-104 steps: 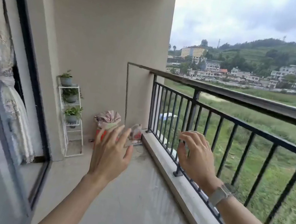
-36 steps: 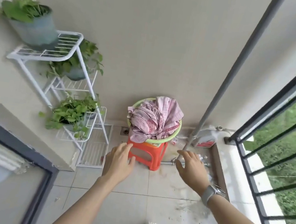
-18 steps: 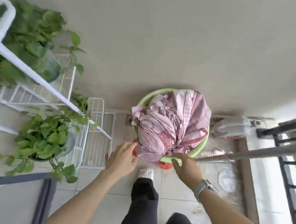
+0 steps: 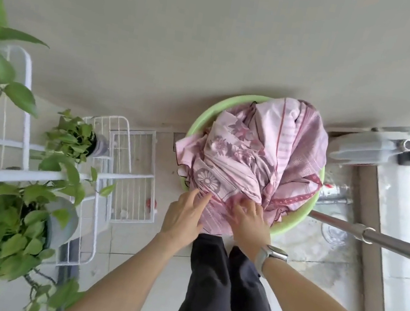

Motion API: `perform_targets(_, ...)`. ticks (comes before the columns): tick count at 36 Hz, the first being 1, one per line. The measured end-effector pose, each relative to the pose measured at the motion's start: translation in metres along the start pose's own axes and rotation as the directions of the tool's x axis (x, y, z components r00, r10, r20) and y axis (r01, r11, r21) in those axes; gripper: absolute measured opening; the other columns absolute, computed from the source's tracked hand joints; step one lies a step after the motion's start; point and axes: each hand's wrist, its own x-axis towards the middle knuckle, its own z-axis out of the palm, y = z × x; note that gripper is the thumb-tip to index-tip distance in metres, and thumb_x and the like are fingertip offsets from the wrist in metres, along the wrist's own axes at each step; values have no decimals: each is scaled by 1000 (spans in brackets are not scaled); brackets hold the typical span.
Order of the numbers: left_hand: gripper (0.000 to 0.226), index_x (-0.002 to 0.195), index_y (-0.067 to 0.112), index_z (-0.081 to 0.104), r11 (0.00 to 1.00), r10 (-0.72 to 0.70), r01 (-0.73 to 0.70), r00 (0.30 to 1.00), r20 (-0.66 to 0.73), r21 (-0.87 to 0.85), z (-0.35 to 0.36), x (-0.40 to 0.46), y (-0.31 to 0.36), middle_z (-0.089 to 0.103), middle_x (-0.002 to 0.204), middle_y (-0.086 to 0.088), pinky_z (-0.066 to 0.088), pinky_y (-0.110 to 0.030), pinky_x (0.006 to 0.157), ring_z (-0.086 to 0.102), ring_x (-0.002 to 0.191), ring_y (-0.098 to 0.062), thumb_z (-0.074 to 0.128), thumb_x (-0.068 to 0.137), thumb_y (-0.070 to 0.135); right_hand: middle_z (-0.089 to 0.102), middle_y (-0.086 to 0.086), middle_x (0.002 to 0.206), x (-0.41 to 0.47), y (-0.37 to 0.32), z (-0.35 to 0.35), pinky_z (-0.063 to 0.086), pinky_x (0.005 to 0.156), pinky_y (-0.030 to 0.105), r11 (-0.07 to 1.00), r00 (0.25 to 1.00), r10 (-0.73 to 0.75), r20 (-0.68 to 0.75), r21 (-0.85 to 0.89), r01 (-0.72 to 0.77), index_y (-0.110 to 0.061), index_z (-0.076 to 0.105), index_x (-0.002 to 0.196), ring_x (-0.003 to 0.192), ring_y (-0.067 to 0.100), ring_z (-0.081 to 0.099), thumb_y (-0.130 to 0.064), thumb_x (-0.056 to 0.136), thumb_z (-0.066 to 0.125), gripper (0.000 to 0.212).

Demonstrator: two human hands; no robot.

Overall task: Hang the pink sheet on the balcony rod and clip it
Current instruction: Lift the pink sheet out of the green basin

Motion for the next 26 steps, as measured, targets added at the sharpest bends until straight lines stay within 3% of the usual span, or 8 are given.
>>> perform_targets(3,64,137,26,34,1000,2,-2,999,-46,-9,-1,5,-3,34,137,-9,42,-39,92,38,122,-27,65,82,29,53,8,117,-1,2,-4,47,84,44,986,998,-32,-55,162,40,-13,49,117,112,29,45,-25,95,41,26)
perform_targets(7,35,112,15,62,990,63,-86,980,-188,-116,-17,13,0,51,124,-10,47,-42,85,48,113,-30,69,78,18,63,13,83,-13,3,-38,46,65,42,886,996,18,-85,463,23,-7,45,99,75,33,59,-19,96,42,12)
perform_targets(10,23,107,11,62,939,103,-172,967,-234,-298,-45,19,15,61,112,-7,47,-38,88,55,106,-26,58,85,7,54,3,67,-22,0,-78,37,60,32,792,990,30,-135,607,59,-13,43,88,59,20,50,-15,95,45,8)
perform_targets(13,20,110,17,52,863,69,-173,971,-228,-474,-88,18,37,63,107,3,48,-34,79,59,95,-15,44,93,10,48,-5,59,-28,-2,-131,30,57,16,714,976,35,-213,689,125,-19,44,77,49,1,45,-11,94,47,18)
perform_targets(17,15,102,23,50,792,92,-288,928,-361,-538,-172,17,71,65,98,1,47,-38,80,60,91,-19,41,94,17,54,0,70,-45,-4,-226,37,58,16,677,945,37,-324,704,215,-14,53,81,59,-1,47,-12,94,47,14)
perform_targets(21,11,86,29,45,740,195,-443,861,-469,-506,-272,1,114,52,73,10,43,-39,70,54,75,-25,40,90,20,59,-1,98,-94,-11,-333,42,81,19,544,947,-70,-312,784,298,-15,52,111,90,8,56,-39,92,43,31)
perform_targets(24,9,92,16,50,715,241,-540,786,-569,-444,-345,-21,146,58,78,-6,45,-41,72,54,75,-27,41,92,17,59,-4,98,-139,-21,-400,47,80,16,612,897,-208,-390,664,430,-20,41,123,89,7,58,-43,75,54,54)
perform_targets(26,9,94,9,52,693,253,-602,718,-649,-396,-394,-41,168,59,82,-10,44,-38,74,55,77,-25,43,93,9,59,-11,99,-163,-27,-440,48,81,17,707,838,-251,-484,499,500,-23,41,121,89,4,59,-38,75,63,54)
